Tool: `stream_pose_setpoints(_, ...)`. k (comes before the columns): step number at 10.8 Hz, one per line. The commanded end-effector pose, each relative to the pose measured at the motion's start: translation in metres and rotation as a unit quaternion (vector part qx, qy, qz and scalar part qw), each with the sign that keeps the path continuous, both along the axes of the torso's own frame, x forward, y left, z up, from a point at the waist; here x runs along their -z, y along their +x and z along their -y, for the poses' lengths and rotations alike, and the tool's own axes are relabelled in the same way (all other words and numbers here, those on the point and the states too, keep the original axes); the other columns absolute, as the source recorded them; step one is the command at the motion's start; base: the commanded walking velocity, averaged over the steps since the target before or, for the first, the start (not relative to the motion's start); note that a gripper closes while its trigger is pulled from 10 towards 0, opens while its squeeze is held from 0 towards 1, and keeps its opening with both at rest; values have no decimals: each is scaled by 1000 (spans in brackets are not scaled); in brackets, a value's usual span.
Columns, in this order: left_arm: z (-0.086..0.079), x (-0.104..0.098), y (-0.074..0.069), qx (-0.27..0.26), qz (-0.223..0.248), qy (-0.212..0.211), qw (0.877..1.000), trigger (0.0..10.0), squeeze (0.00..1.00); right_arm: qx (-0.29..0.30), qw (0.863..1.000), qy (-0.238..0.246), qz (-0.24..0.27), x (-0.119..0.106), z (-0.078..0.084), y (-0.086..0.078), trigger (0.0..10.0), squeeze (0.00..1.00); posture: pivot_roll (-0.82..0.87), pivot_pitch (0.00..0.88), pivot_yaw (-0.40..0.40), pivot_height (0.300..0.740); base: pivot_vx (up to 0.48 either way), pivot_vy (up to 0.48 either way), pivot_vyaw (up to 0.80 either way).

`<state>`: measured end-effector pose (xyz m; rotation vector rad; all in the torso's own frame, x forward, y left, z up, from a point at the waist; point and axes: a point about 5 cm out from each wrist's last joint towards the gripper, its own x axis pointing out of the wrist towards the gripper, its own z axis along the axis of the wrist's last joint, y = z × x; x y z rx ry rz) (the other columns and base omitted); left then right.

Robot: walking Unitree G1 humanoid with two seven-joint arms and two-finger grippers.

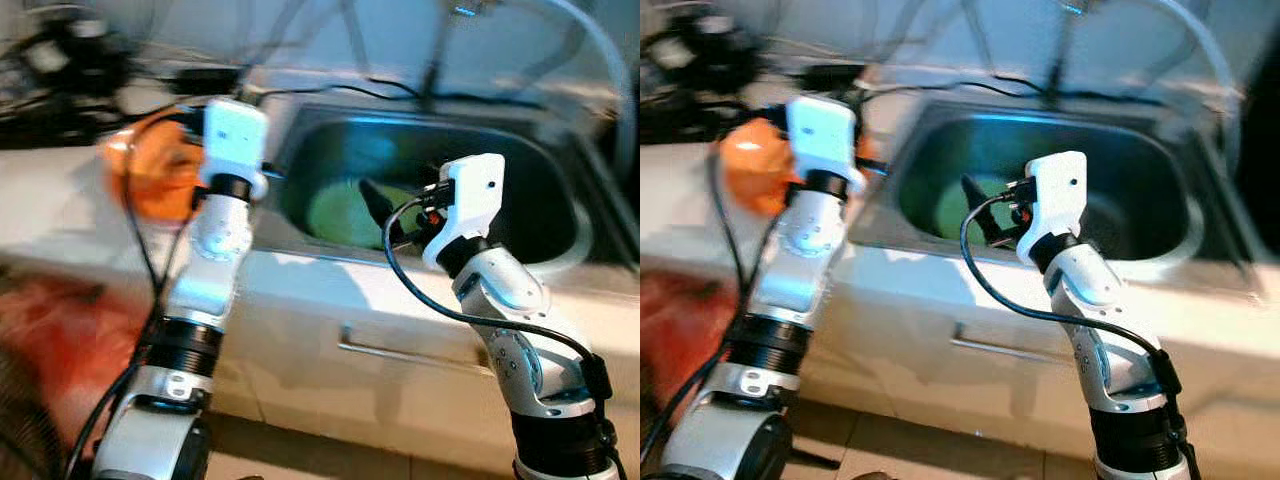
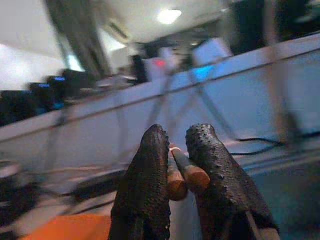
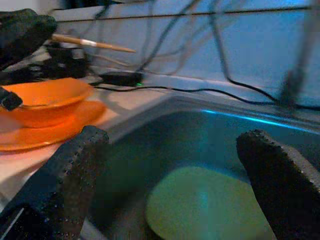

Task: Kitchen organization

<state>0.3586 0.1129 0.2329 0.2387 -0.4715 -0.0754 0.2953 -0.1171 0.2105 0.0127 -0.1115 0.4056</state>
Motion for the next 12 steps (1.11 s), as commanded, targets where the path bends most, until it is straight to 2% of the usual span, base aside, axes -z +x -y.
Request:
stream_pose_setpoints(1, 5, -2, 1, 18, 1, 4, 1000, 0, 0, 13, 1000, 0, 6, 0, 4, 1, 10000, 0, -63, 0, 66, 740, 0, 0, 0)
stream_pose_setpoints(3, 11, 2, 3, 40, -11, 6, 999, 0, 0, 40, 999, -8, 0, 1, 10, 4, 10000, 0, -70, 0, 72, 740, 0, 0, -238)
stream_pose_setpoints(4, 16, 6, 5, 55, -25, 7, 998, 0, 0, 51, 999, -11, -1, 2, 13, 4, 10000, 0, -77, 0, 76, 740, 0, 0, -781)
stream_pose_setpoints(5, 21, 13, 7, 69, -45, 6, 997, 0, 0, 58, 998, -11, -3, 3, 15, 4, 10000, 0, -81, 0, 79, 740, 0, 0, 0)
stream_pose_setpoints(7, 25, 28, 12, 81, -84, 3, 993, 0, 0, 62, 998, -13, -7, 4, 16, 3, 10000, 0, -87, 0, 82, 740, 0, 0, -784)
stream_pose_setpoints(8, 27, 46, 17, 80, -129, 3, 988, 1882, 0, 68, 998, -17, -9, 5, 16, 3, 10000, 0, -93, 0, 84, 740, 0, 0, -756)
stream_pose_setpoints(9, 30, 58, 20, 85, -172, -4, 982, 3098, 0, 72, 997, -20, -12, 6, 17, 3, 10000, 0, -94, 0, 85, 740, 0, 0, 0)
stream_pose_setpoints(10, 31, 71, 22, 90, -218, -20, 972, 3608, 0, 76, 997, -22, -13, 6, 18, 3, 10000, 0, -99, 0, 87, 740, 0, 0, 0)
stream_pose_setpoints(12, 35, 89, 23, 97, -265, -35, 959, 5333, 0, 81, 996, -22, -16, 7, 18, 2, 10000, 0, -107, 0, 93, 740, 0, 0, 0)
